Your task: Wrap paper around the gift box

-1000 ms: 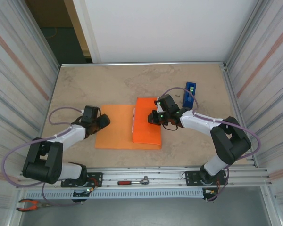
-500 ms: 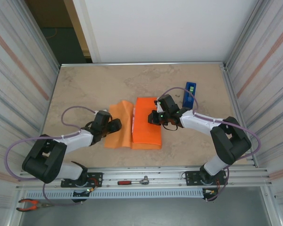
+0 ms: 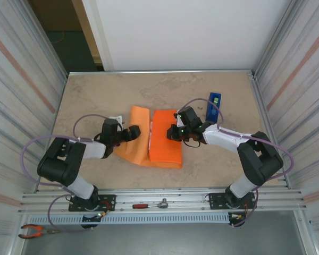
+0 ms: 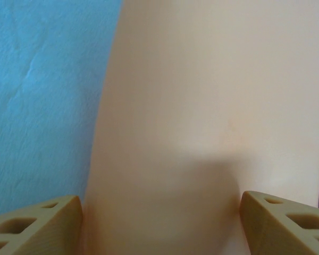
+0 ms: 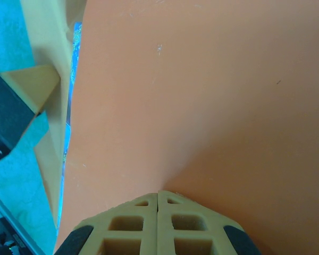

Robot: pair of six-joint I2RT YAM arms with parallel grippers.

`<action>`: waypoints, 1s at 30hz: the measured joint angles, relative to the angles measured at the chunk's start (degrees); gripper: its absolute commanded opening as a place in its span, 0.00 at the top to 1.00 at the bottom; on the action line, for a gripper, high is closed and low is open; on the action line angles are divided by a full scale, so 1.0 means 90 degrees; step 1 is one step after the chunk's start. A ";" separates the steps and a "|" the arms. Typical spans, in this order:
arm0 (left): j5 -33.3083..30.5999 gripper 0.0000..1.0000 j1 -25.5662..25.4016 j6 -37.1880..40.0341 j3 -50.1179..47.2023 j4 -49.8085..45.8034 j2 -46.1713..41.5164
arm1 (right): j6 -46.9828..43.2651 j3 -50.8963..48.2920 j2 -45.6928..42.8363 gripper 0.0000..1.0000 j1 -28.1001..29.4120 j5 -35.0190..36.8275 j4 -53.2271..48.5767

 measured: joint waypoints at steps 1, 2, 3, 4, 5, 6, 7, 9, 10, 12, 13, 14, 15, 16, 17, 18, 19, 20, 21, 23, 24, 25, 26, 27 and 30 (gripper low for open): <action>0.0134 0.22 0.0068 0.0012 0.0056 0.0073 0.0078 | 0.0000 0.0000 0.0000 1.00 0.0000 0.0000 0.0002; 0.0279 0.22 0.0141 0.0022 0.0112 0.0131 0.0129 | 0.0000 0.0000 0.0000 1.00 0.0000 0.0000 0.0000; 0.0401 0.22 0.0199 0.0032 0.0163 0.0153 0.0158 | 0.0000 0.0000 -0.0002 1.00 0.0000 0.0000 0.0002; 0.0510 0.22 0.0255 0.0046 0.0228 0.0158 0.0175 | 0.0000 0.0000 -0.0002 1.00 0.0000 0.0000 0.0000; 0.0622 0.21 0.0313 0.0073 0.0304 0.0153 0.0180 | 0.0000 0.0000 -0.0002 1.00 0.0000 0.0000 0.0000; 0.0712 0.21 0.0357 0.0097 0.0369 0.0153 0.0187 | 0.0000 0.0000 -0.0005 1.00 0.0000 0.0000 0.0000; 0.0804 0.22 0.0410 0.0146 0.0464 0.0148 0.0204 | 0.0000 0.0000 -0.0005 1.00 0.0000 0.0000 0.0000; 0.0964 0.22 0.0488 0.0209 0.0651 0.0143 0.0260 | 0.0000 0.0000 -0.0005 1.00 0.0000 0.0000 0.0000; 0.1032 0.22 0.0512 0.0236 0.0719 0.0146 0.0289 | 0.0000 0.0000 -0.0005 1.00 0.0000 0.0000 0.0000; 0.1095 0.22 0.0546 0.0255 0.0763 0.0151 0.0321 | 0.0000 0.0000 -0.0005 1.00 0.0000 0.0000 0.0000; 0.1127 0.23 0.0546 0.0253 0.0760 0.0134 0.0328 | 0.0000 0.0000 -0.0005 1.00 0.0000 0.0000 0.0000; 0.1129 0.23 0.0544 0.0250 0.0758 0.0112 0.0328 | 0.0000 0.0000 -0.0005 1.00 0.0000 0.0000 0.0000; 0.1117 0.23 0.0544 0.0223 0.0729 0.0104 0.0301 | 0.0000 0.0000 -0.0005 1.00 0.0000 0.0000 0.0000; 0.1054 0.23 0.0544 0.0177 0.0658 0.0090 0.0226 | 0.0000 0.0000 -0.0005 1.00 0.0000 0.0000 0.0000; 0.0981 0.23 0.0544 0.0138 0.0583 0.0024 0.0126 | 0.0000 0.0000 -0.0005 1.00 0.0000 0.0000 0.0000; 0.0801 0.22 0.0542 0.0056 0.0493 -0.0226 -0.0095 | 0.0000 0.0000 -0.0007 1.00 0.0000 0.0000 0.0000; 0.0573 0.21 0.0522 -0.0032 0.0418 -0.0551 -0.0379 | 0.0000 0.0000 -0.0007 1.00 0.0000 0.0002 0.0000; 0.0372 0.20 0.0495 -0.0107 0.0379 -0.0835 -0.0624 | 0.0000 0.0000 -0.0010 1.00 0.0005 0.0002 0.0000; 0.0046 0.20 0.0437 -0.0214 0.0372 -0.1309 -0.1003 | 0.0000 0.0000 -0.0010 1.00 0.0007 0.0012 -0.0002; -0.0471 0.18 0.0313 -0.0440 0.0374 -0.2081 -0.1673 | 0.0000 0.0000 -0.0010 1.00 0.0010 0.0024 0.0000; -0.0736 0.17 0.0248 -0.0585 0.0381 -0.2535 -0.2028 | 0.0000 0.0000 -0.0010 1.00 0.0010 0.0024 0.0000; -0.1003 0.17 0.0189 -0.0767 0.0384 -0.3028 -0.2365 | 0.0000 0.0000 -0.0010 1.00 0.0010 0.0024 0.0000; -0.1175 0.15 0.0163 -0.0899 0.0381 -0.3378 -0.2579 | 0.0000 0.0000 -0.0010 1.00 0.0010 0.0024 0.0000; -0.1384 0.14 0.0148 -0.1076 0.0352 -0.3791 -0.2820 | 0.0000 -0.0002 -0.0010 1.00 0.0012 0.0024 0.0000; -0.1768 0.01 0.0151 -0.1545 0.0012 -0.4600 -0.3359 | 0.0000 -0.0027 -0.0019 1.00 0.0012 0.0024 0.0032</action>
